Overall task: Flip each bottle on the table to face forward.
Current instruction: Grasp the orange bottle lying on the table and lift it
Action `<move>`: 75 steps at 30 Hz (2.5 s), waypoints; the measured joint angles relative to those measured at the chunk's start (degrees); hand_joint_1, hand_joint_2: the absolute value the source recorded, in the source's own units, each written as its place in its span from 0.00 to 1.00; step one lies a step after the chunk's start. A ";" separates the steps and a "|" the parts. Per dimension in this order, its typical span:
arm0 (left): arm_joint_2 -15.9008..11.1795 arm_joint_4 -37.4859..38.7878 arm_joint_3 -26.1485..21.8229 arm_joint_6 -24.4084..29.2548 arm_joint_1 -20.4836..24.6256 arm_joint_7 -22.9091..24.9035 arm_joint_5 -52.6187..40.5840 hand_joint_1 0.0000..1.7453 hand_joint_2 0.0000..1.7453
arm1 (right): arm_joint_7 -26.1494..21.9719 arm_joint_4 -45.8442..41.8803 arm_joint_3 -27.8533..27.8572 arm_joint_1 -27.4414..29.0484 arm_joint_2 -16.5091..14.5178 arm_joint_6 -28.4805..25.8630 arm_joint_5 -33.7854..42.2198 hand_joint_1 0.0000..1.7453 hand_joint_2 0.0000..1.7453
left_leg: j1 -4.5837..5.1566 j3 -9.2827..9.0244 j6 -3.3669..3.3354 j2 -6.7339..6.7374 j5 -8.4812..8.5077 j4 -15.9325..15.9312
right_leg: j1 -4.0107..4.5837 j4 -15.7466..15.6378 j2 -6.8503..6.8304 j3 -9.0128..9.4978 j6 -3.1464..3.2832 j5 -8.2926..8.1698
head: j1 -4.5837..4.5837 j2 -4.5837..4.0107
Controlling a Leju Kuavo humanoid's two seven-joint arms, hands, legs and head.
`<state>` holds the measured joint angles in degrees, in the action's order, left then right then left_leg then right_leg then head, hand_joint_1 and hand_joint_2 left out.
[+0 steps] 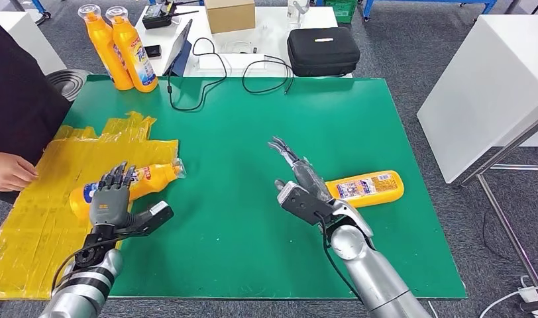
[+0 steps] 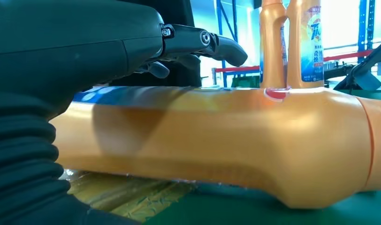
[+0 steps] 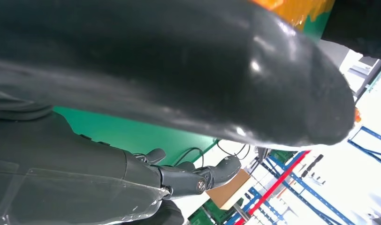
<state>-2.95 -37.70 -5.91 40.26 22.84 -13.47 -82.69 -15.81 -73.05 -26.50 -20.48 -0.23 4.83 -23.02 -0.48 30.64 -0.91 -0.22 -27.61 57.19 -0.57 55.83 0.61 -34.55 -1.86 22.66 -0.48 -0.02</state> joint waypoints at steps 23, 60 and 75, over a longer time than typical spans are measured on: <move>10.21 -47.89 -15.07 -28.89 -15.26 -21.87 57.26 0.00 0.00 | 9.46 -11.59 3.47 8.67 8.62 -9.29 -29.73 0.00 1.00 | 0.07 0.06 0.00 -0.03 -0.08 0.00 | -0.06 -0.08 -0.02 -0.05 -0.01 0.02 | 0.02 0.00; 13.40 -54.92 -13.61 -29.86 -17.32 -21.74 59.97 0.00 0.00 | 11.63 -6.93 9.35 5.58 30.97 6.39 -29.81 0.00 1.00 | 0.17 0.08 0.00 -0.06 -0.07 0.01 | -0.11 -0.07 -0.07 -0.04 -0.01 0.01 | 0.05 0.00; 13.32 -53.42 -12.70 -30.79 -15.57 -22.02 61.09 0.00 0.00 | 11.24 4.87 5.52 -3.08 28.67 6.87 -31.99 0.00 1.00 | 0.15 0.09 -0.01 -0.08 -0.04 0.01 | -0.10 -0.05 -0.08 -0.03 -0.02 0.00 | 0.05 0.00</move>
<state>10.37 -91.13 -18.61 9.47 7.26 -35.50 -21.61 -4.57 -68.18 -20.98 -23.56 28.44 11.70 -55.00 -0.32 30.73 -0.92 -0.30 -27.65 57.19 -0.67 55.78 0.53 -34.58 -1.87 22.66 -0.43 -0.02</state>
